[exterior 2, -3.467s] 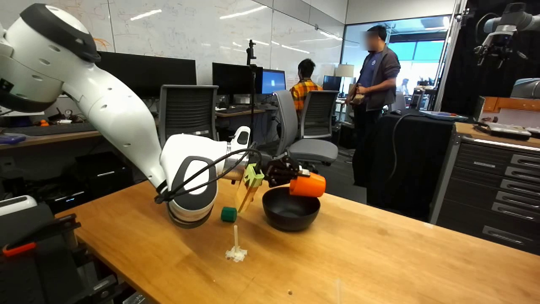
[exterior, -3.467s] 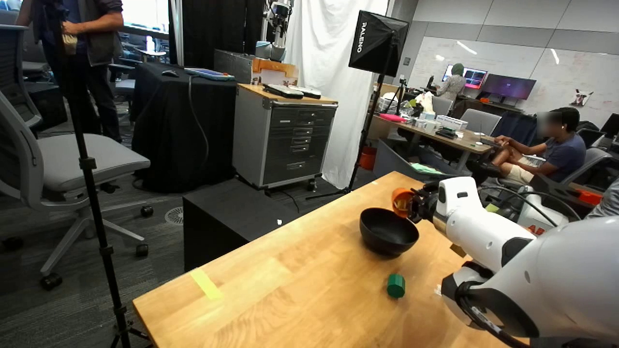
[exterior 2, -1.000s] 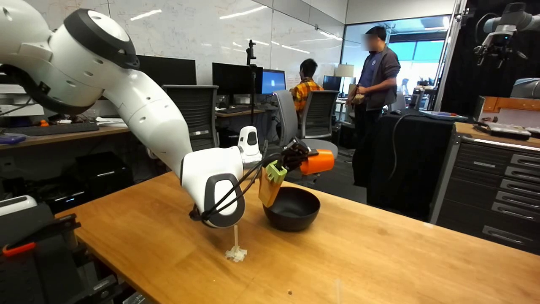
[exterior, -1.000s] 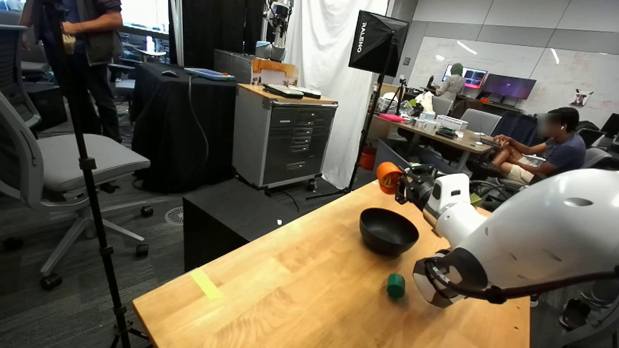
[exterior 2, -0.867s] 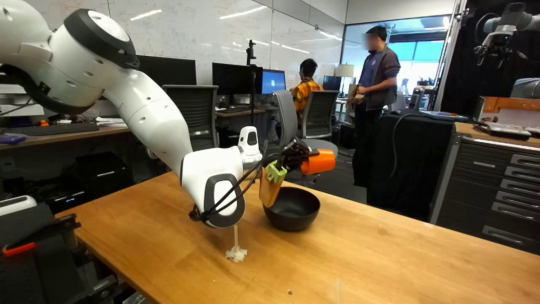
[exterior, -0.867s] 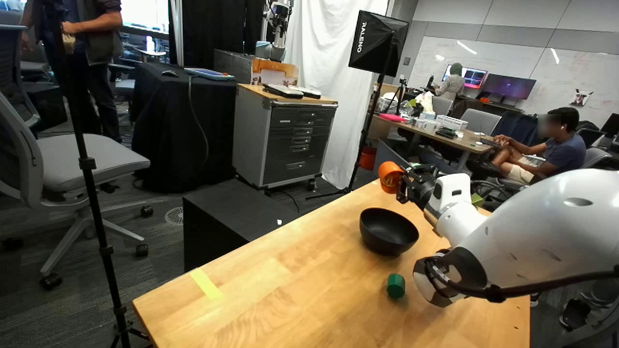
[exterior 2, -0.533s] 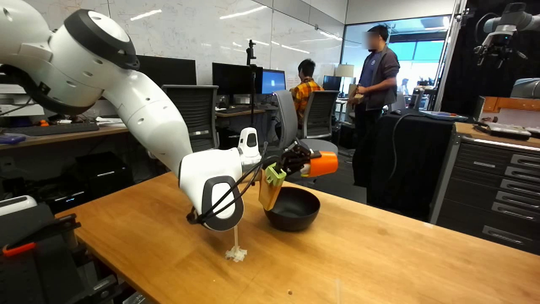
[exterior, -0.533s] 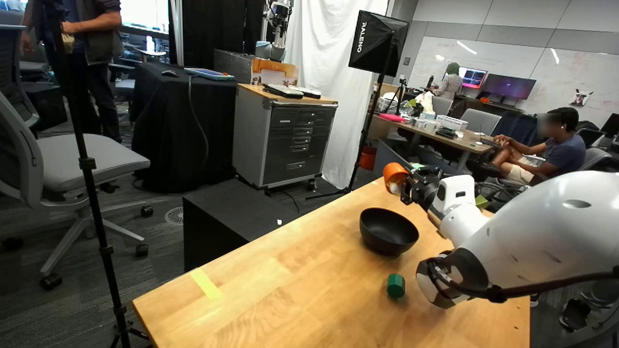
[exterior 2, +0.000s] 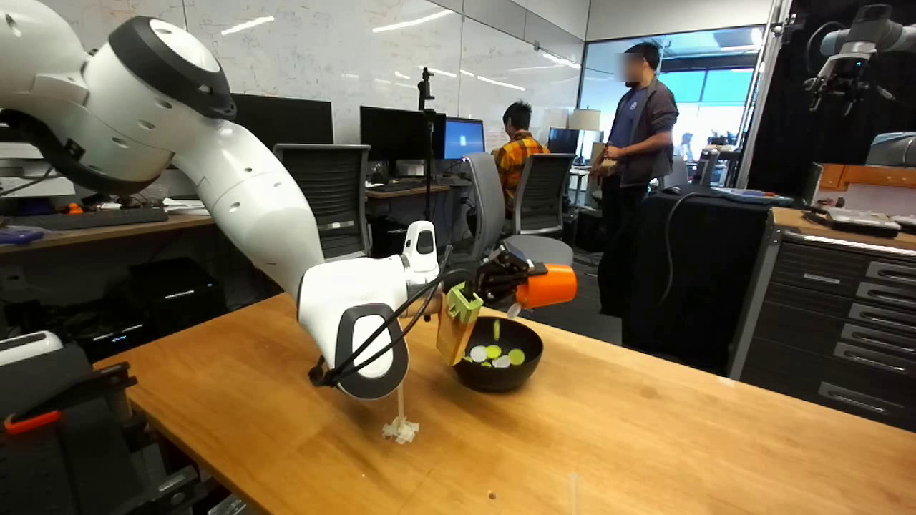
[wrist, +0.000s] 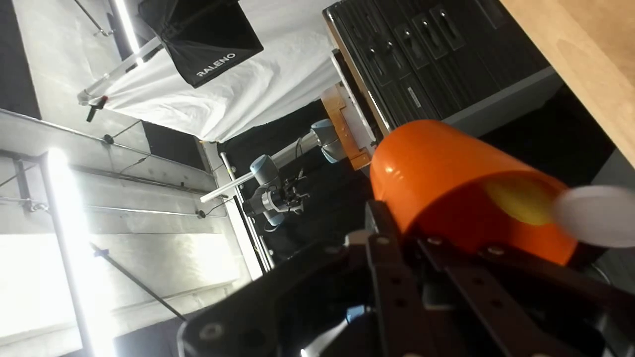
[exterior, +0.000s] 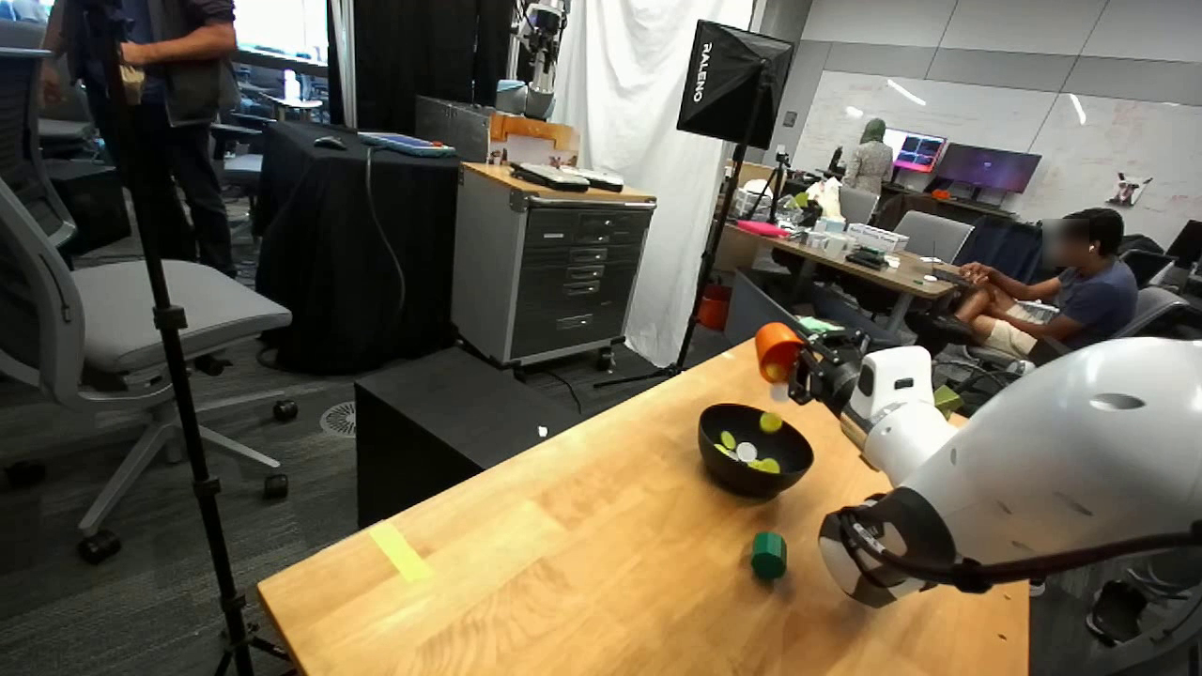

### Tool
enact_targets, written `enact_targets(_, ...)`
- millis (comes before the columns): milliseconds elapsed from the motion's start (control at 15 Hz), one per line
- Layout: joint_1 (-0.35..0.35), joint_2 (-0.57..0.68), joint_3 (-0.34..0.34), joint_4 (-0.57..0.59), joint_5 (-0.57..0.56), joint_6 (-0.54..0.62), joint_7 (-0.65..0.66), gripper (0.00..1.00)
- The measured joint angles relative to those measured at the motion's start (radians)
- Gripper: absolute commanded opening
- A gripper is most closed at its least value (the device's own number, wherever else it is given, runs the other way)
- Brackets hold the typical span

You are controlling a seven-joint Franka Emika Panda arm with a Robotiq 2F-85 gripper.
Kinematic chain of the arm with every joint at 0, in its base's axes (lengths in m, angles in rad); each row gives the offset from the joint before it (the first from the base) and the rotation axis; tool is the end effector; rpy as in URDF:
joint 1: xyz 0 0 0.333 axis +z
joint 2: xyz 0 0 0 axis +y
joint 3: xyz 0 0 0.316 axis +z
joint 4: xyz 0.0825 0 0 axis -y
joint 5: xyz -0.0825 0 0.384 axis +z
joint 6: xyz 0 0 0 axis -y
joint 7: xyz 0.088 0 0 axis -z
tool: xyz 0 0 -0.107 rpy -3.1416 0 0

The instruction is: Pour the contents in the orange cup into the black bowl

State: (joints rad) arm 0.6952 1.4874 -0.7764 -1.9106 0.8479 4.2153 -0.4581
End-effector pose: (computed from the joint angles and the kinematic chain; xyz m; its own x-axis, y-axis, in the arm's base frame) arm 0.5530 -0.0689 0.0949 0.3899 0.7903 0.4726 -0.2448 -0.4058 0.8806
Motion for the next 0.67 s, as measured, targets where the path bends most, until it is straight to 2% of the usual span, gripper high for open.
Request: enact_targets(667, 0.024, -0.001, -0.026, 0.005, 0.001, 0.000, -0.034, 0.03)
